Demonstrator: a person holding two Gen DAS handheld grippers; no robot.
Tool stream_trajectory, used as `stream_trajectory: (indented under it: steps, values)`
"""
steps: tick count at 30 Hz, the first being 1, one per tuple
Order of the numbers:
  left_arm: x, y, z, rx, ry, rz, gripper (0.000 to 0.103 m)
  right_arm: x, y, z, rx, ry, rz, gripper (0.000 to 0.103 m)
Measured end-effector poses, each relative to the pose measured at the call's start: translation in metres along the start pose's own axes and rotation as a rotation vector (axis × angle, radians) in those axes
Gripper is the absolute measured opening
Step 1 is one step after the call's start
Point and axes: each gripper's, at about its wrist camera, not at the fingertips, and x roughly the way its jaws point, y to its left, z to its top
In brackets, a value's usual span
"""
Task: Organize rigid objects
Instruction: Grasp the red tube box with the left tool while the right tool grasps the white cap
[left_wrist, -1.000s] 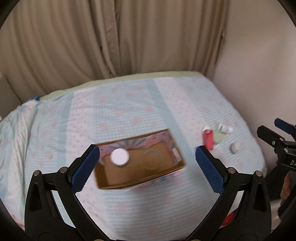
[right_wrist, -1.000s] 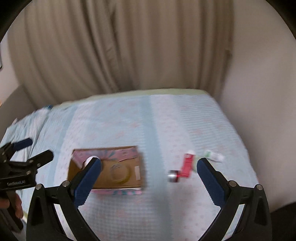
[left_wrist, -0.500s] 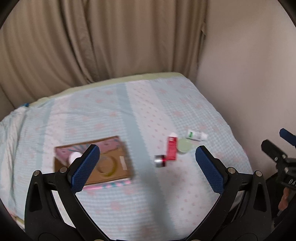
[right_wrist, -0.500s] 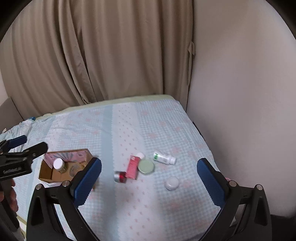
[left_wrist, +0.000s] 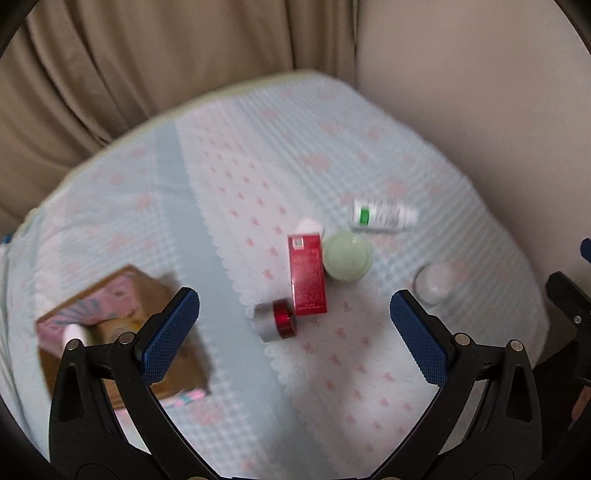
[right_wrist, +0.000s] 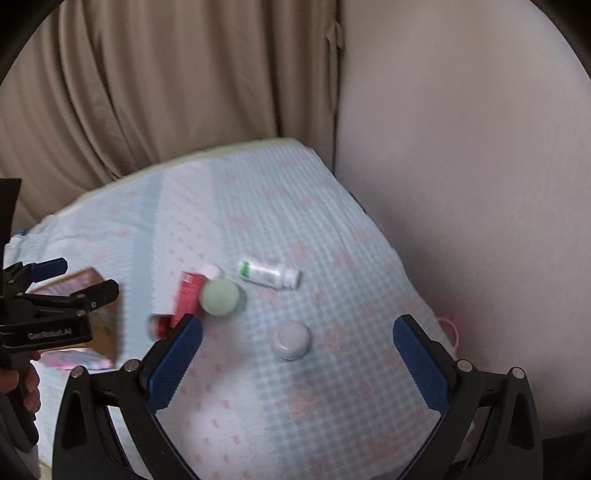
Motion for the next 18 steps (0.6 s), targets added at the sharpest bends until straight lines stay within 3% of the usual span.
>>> stream_trajectory:
  steps: [9,18]
  values:
    - [0.127,0.002,-0.008,0.039,0.116,-0.022,0.094,0.107,0.006,-0.046,0.029,0.078,-0.034,0.103]
    - [0.177,0.006,-0.02,0.054,0.152,-0.027,0.076,0.179,0.016,-0.072,0.034,0.124,-0.073,0.099]
